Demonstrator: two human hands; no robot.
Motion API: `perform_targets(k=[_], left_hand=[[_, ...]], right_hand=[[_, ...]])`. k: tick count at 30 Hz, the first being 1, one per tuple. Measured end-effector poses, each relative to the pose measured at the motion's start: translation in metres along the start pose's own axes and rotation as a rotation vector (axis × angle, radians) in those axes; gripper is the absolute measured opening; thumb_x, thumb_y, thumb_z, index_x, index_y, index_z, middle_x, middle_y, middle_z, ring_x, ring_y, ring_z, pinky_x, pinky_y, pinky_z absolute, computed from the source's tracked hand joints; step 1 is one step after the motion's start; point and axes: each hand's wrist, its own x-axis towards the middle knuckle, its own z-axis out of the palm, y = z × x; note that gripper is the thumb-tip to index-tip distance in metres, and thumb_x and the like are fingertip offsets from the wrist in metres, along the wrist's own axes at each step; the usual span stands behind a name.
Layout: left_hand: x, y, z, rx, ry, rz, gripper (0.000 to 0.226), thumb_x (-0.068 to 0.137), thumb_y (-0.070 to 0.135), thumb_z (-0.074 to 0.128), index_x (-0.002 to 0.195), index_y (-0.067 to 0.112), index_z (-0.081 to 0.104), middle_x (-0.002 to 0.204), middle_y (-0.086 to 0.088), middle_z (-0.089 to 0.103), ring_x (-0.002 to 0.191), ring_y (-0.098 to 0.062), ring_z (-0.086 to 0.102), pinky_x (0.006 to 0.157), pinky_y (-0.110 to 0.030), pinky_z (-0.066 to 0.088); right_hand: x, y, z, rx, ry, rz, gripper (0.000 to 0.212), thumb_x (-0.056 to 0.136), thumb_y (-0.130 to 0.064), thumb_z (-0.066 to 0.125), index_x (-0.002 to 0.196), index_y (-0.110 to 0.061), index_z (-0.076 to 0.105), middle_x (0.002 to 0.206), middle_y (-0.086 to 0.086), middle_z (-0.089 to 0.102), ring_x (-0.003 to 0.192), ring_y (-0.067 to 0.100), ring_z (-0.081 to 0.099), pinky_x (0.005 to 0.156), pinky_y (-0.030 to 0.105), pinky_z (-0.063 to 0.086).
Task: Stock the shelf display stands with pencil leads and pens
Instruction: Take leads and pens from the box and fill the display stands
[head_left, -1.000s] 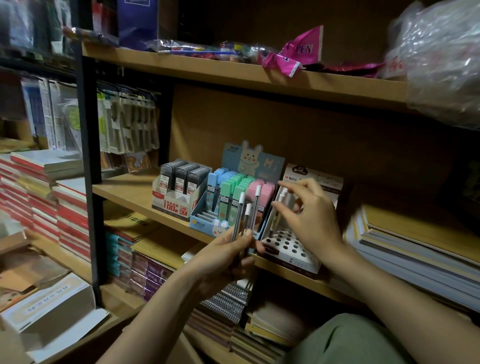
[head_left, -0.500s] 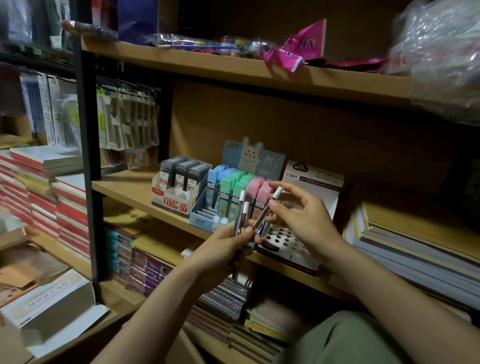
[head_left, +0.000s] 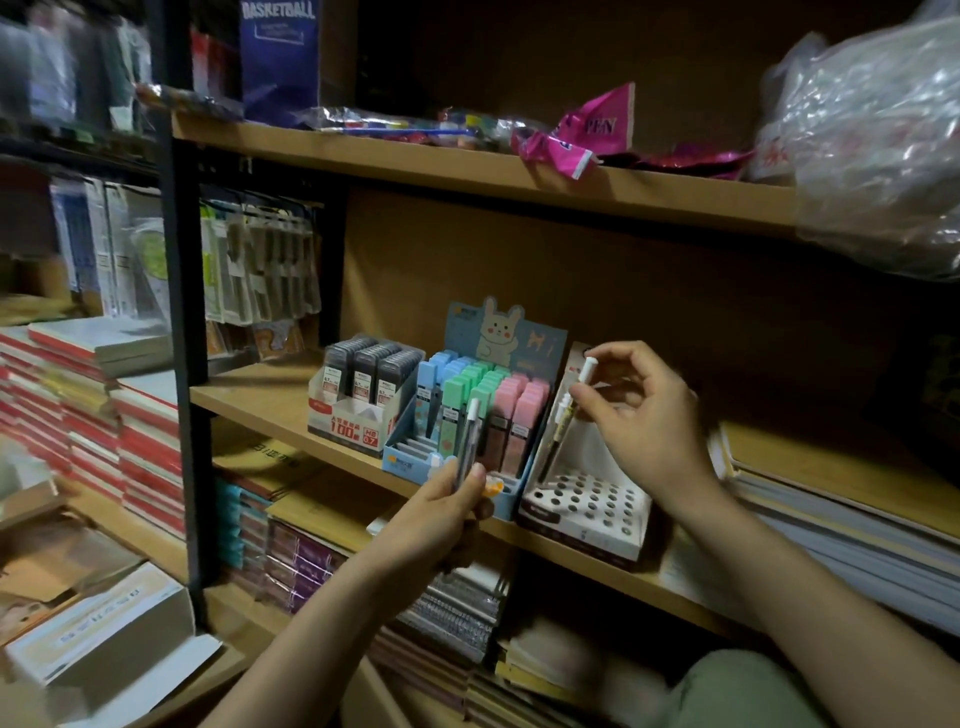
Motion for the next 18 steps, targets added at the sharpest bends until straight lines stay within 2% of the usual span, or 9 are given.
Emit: perform_targets(k=[4,6,9,11,13,15,18], left_hand=[[0.009,-0.002,-0.003,-0.11,0.037,-0.054,0.032,0.096,0.044,0.05,0.115,0.019,0.055,0.081,0.0,0.049,0.051,-0.005,0.038,0.047,-0.02,0.031],[0.014,-0.005,-0.001,-0.173,0.03,-0.087,0.04,0.095,0.05,0.049,0.12,0.02,0.058,0.079,-0.001,0.051,0.053,-0.006,0.04,0.048,-0.022,0.033],[0.02,-0.012,0.004,-0.312,-0.012,-0.125,0.044,0.094,0.05,0.045,0.119,0.017,0.06,0.072,-0.003,0.054,0.052,-0.01,0.042,0.046,-0.024,0.035],[0.024,-0.017,0.006,-0.269,-0.02,-0.144,0.045,0.086,0.047,0.054,0.114,0.013,0.06,0.073,-0.003,0.053,0.054,-0.01,0.044,0.049,-0.024,0.036],[0.026,-0.021,0.006,-0.173,-0.01,-0.151,0.035,0.091,0.04,0.055,0.114,0.014,0.062,0.077,-0.002,0.052,0.059,-0.01,0.047,0.055,-0.024,0.039],[0.026,-0.023,0.005,-0.163,-0.023,-0.123,0.029,0.098,0.033,0.048,0.119,0.017,0.061,0.077,0.0,0.053,0.063,-0.01,0.049,0.058,-0.024,0.04],[0.023,-0.024,0.006,-0.208,-0.034,-0.052,0.023,0.098,0.029,0.049,0.112,0.013,0.059,0.072,0.002,0.048,0.061,-0.01,0.045,0.056,-0.024,0.036]], right_hand=[[-0.005,0.022,0.012,0.008,0.042,0.041,0.026,0.084,-0.009,0.073,0.099,-0.026,0.061,0.092,-0.012,0.065,0.082,-0.005,0.064,0.069,0.014,0.054],[-0.008,0.031,0.012,-0.013,0.053,0.06,0.025,0.084,-0.01,0.072,0.1,-0.025,0.061,0.091,-0.013,0.064,0.081,-0.009,0.063,0.066,0.008,0.051],[-0.009,0.039,0.006,-0.032,0.07,0.093,0.026,0.085,-0.012,0.072,0.102,-0.027,0.06,0.09,-0.014,0.063,0.079,-0.004,0.066,0.066,0.018,0.057],[-0.007,0.043,0.003,-0.027,0.077,0.107,0.027,0.085,-0.012,0.072,0.103,-0.027,0.06,0.091,-0.013,0.063,0.078,0.003,0.069,0.072,0.027,0.06],[-0.004,0.044,0.002,-0.011,0.088,0.106,0.027,0.085,-0.012,0.073,0.102,-0.027,0.059,0.092,-0.013,0.063,0.079,0.005,0.069,0.075,0.031,0.06],[-0.001,0.045,0.002,-0.011,0.093,0.086,0.026,0.084,-0.013,0.073,0.101,-0.027,0.059,0.092,-0.013,0.064,0.078,0.003,0.069,0.074,0.03,0.06],[-0.002,0.047,0.004,-0.05,0.064,0.049,0.023,0.083,-0.015,0.074,0.1,-0.024,0.061,0.089,-0.014,0.065,0.079,0.001,0.068,0.072,0.026,0.06]])
